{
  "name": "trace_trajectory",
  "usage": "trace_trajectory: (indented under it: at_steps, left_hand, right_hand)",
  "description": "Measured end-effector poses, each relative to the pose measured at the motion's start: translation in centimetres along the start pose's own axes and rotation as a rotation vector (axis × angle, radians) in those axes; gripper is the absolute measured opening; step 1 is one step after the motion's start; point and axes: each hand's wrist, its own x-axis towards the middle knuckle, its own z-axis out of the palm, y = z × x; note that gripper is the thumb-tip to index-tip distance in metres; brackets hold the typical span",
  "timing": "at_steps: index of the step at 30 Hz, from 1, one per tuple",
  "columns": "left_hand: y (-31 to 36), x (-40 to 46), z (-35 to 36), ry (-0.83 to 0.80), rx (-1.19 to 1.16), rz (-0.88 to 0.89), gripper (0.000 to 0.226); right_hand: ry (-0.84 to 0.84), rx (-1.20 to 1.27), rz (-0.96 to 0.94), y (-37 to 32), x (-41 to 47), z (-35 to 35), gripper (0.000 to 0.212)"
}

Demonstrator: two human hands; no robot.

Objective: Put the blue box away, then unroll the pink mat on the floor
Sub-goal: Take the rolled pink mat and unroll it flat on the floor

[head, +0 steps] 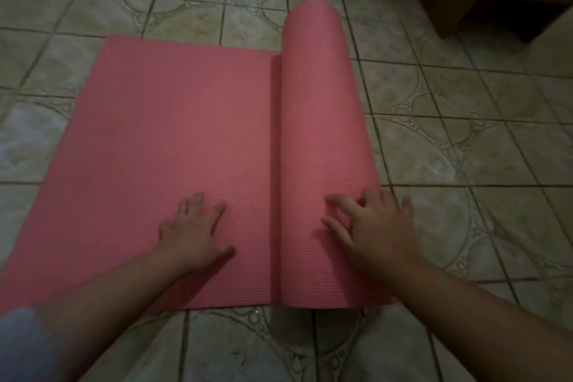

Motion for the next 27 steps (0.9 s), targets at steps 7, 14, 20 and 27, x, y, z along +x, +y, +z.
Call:
trace_trajectory:
  at_steps: [7, 14, 20, 27]
  left_hand:
    - [1.2, -0.1, 1.1, -0.038, 0.019, -0.060, 0.136]
    - [1.7, -0.2, 0.7, -0.056, -0.034, -0.093, 0.139]
    - [-0.7, -1.4, 0.4, 0.005, -0.030, -0.167, 0.139]
    - [-1.5, -2.3, -1.4, -0.090, -0.003, -0.375, 0.155]
  right_hand:
    - [-0.090, 0.823, 0.582, 4.9, 1.7, -0.7, 0.117]
    - [-0.142, 0.908, 0.626, 7.6, 2.4, -0.2, 0.137]
    - [-0.136, 0.884, 0.562, 5.2, 2.1, -0.6, 0.113]
    - [-0.141, 0.898, 0.442, 1.7, 1.6, -1.1, 0.108]
